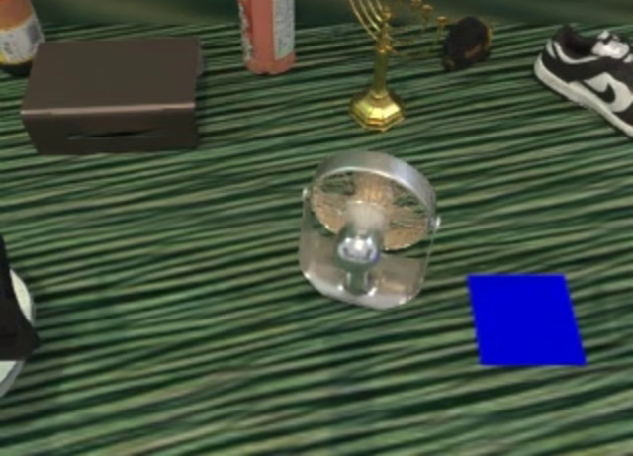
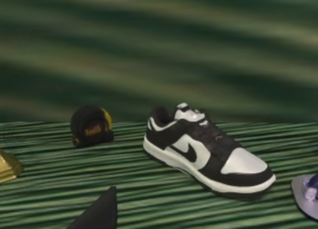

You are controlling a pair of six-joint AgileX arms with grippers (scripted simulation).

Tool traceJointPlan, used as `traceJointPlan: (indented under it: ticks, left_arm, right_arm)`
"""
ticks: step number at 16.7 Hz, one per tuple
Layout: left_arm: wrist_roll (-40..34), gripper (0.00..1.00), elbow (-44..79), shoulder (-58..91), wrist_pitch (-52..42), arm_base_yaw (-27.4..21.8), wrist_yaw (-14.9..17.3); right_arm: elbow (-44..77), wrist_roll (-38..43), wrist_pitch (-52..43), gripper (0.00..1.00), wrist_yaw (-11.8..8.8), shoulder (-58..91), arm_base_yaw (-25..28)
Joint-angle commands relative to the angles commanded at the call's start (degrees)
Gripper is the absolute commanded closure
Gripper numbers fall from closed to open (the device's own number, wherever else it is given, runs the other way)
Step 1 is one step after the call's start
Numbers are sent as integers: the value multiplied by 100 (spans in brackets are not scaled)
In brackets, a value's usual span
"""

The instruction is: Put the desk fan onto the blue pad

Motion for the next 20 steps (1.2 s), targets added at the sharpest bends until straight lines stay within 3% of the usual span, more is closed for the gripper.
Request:
traceJointPlan:
  ticks: [5, 9, 20]
  left_arm:
    - [0, 0, 0, 0, 0, 0, 0]
    - [0, 0, 0, 0, 0, 0, 0]
    - [0, 0, 0, 0, 0, 0, 0]
  right_arm:
    - [221, -83, -212, 0, -10, 290, 77]
    - [1105, -395, -994, 0, -17, 1373, 342]
    - [6079, -1895, -4688, 0, -63, 6627, 1654]
